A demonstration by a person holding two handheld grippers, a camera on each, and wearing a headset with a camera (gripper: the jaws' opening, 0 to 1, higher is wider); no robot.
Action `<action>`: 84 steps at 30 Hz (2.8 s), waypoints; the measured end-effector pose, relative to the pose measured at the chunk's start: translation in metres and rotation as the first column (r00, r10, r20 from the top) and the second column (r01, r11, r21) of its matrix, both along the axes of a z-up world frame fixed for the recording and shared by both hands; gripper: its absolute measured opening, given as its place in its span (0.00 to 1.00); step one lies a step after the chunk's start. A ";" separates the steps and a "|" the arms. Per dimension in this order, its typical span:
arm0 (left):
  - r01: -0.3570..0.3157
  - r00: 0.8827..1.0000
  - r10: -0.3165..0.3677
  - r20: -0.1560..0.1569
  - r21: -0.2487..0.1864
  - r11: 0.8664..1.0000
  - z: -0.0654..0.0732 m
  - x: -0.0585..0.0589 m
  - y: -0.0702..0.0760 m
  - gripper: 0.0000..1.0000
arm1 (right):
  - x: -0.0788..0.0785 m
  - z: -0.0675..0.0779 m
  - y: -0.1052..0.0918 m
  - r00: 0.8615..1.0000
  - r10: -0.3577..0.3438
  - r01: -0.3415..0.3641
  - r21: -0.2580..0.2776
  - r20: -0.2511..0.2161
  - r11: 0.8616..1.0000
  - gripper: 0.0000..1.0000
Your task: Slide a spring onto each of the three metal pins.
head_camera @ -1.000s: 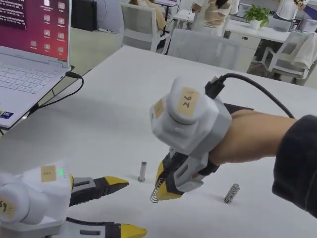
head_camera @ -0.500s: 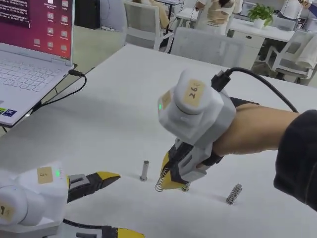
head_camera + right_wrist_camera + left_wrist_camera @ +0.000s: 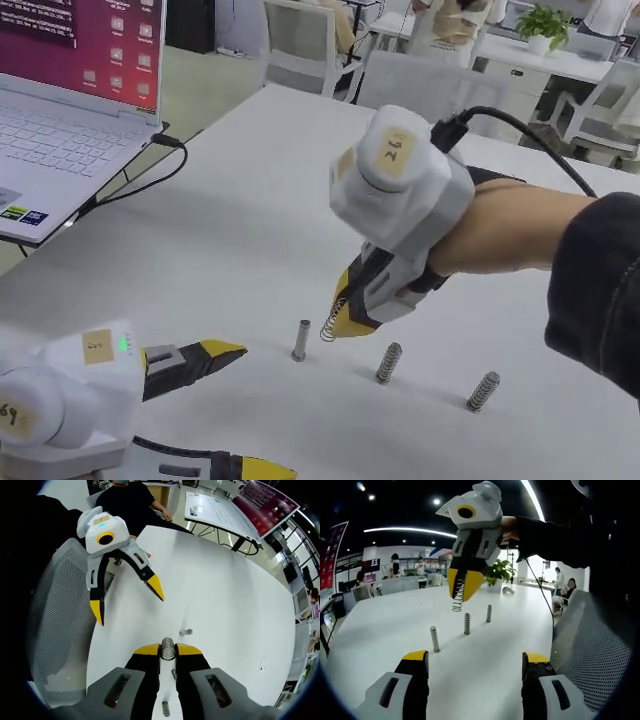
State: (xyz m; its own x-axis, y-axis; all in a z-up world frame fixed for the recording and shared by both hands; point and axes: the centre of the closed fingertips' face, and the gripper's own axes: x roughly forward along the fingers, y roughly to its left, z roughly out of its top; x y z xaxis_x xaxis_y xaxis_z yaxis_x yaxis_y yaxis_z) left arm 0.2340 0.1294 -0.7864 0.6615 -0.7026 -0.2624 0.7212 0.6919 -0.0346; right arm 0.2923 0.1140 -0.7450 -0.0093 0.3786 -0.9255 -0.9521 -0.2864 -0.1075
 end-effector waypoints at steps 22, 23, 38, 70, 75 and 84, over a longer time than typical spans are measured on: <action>-0.003 1.000 0.003 -0.020 -0.004 1.000 -0.006 -0.001 0.003 0.73 | 0.031 -0.023 0.023 1.000 -0.022 0.022 -0.012 0.009 1.000 0.08; -0.005 1.000 0.005 -0.022 -0.005 1.000 -0.006 -0.001 0.004 0.73 | 0.033 -0.025 0.024 1.000 -0.023 0.023 -0.014 0.009 1.000 0.09; -0.007 0.999 0.007 -0.038 -0.012 1.000 -0.011 -0.002 0.006 0.72 | 0.036 -0.039 0.029 1.000 -0.028 0.028 -0.040 -0.012 0.999 0.09; -0.019 0.998 0.018 -0.055 -0.014 1.000 -0.017 -0.003 0.009 0.70 | 0.030 -0.086 0.027 0.999 -0.014 0.008 -0.131 -0.050 0.991 0.09; -0.019 0.998 0.018 -0.056 -0.014 1.000 -0.017 -0.003 0.009 0.70 | 0.031 -0.089 0.025 0.999 -0.016 0.009 -0.140 -0.050 0.990 0.09; -0.023 0.998 0.022 -0.054 -0.015 1.000 -0.017 -0.002 0.010 0.70 | 0.027 -0.098 0.023 0.999 -0.012 0.004 -0.163 -0.053 0.987 0.09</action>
State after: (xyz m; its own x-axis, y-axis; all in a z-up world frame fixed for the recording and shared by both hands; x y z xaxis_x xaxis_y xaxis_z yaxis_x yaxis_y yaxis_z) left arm 0.2320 0.1392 -0.8031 0.6622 -0.6921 -0.2872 0.7023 0.7069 -0.0842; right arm 0.3196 0.1365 -0.8433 -0.0585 0.2237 -0.9729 -0.9575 -0.2882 -0.0087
